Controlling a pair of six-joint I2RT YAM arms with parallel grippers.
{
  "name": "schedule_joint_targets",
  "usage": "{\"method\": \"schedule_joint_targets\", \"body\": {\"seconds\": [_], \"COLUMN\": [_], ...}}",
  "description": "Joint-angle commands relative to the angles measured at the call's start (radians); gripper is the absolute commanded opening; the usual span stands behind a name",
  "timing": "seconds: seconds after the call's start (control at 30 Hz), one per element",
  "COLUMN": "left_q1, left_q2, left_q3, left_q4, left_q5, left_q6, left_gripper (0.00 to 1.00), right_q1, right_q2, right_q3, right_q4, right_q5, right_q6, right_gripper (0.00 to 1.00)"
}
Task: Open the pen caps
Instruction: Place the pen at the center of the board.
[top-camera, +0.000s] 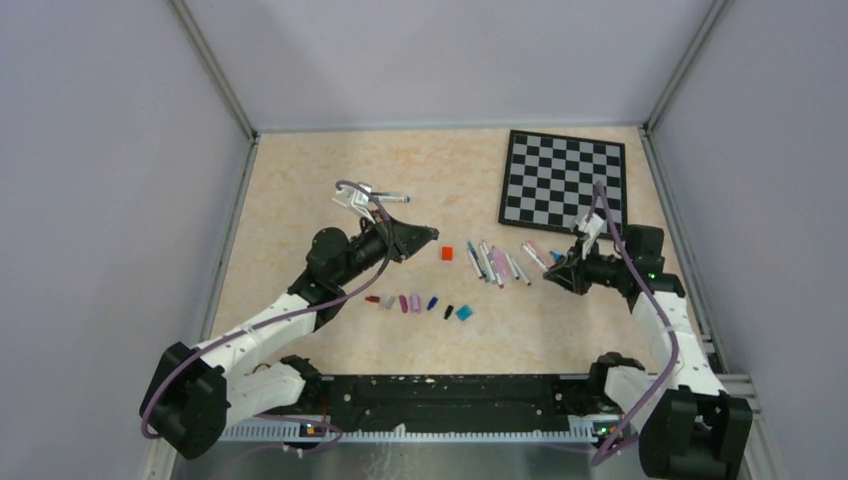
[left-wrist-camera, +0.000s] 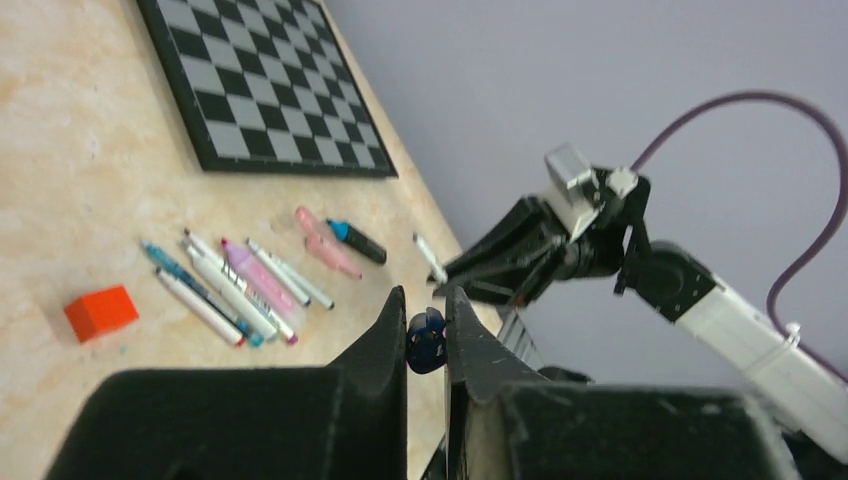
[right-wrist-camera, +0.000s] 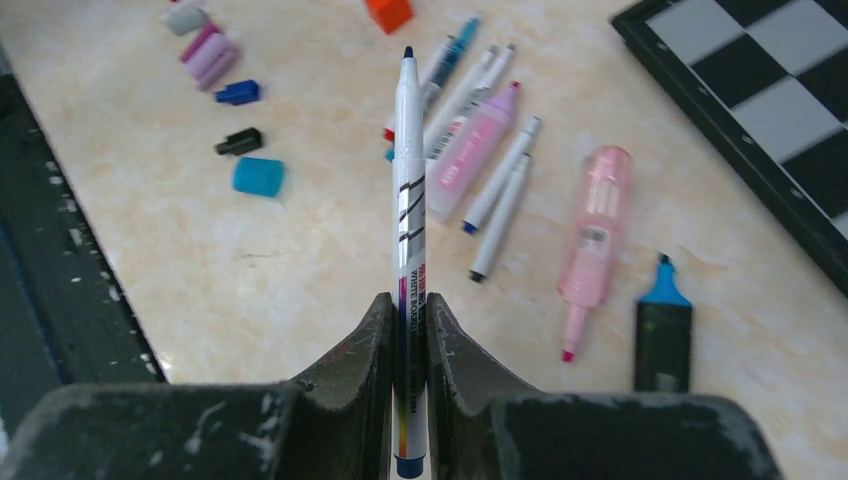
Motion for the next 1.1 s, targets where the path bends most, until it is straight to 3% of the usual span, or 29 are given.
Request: {"method": "schedule_joint_targets", "body": {"seconds": [0.0, 0.2, 0.47, 1.07], "left_q1": [0.004, 0.003, 0.004, 0.003], "left_q2": [-0.044, -0.062, -0.074, -0.119], "left_q3": [-0.043, -0.074, -0.088, -0.145], "left_q4": [-0.053, -0.072, -0.119, -0.128], "left_q5": [0.101, 0.15, 0.18, 0.164], "left_q6": [0.043, 0.065, 0.103, 0.111], "left_gripper": [0.0, 0.0, 0.0, 0.0], "right_q1": [-0.091, -0.205, -0.265, -0.277], "right_q2": [0.005, 0.086, 0.237, 0.545], "right_q3": [0.058, 0.113, 0.203, 0.31], "right_q4": [-0.005, -0.067, -0.164, -0.15], "right_q5": [0.12, 0.212, 0.285, 0.338], "right_q6": [-0.058, -0.112, -0.224, -0.229], "right_gripper": [0.0, 0.0, 0.01, 0.04]}}
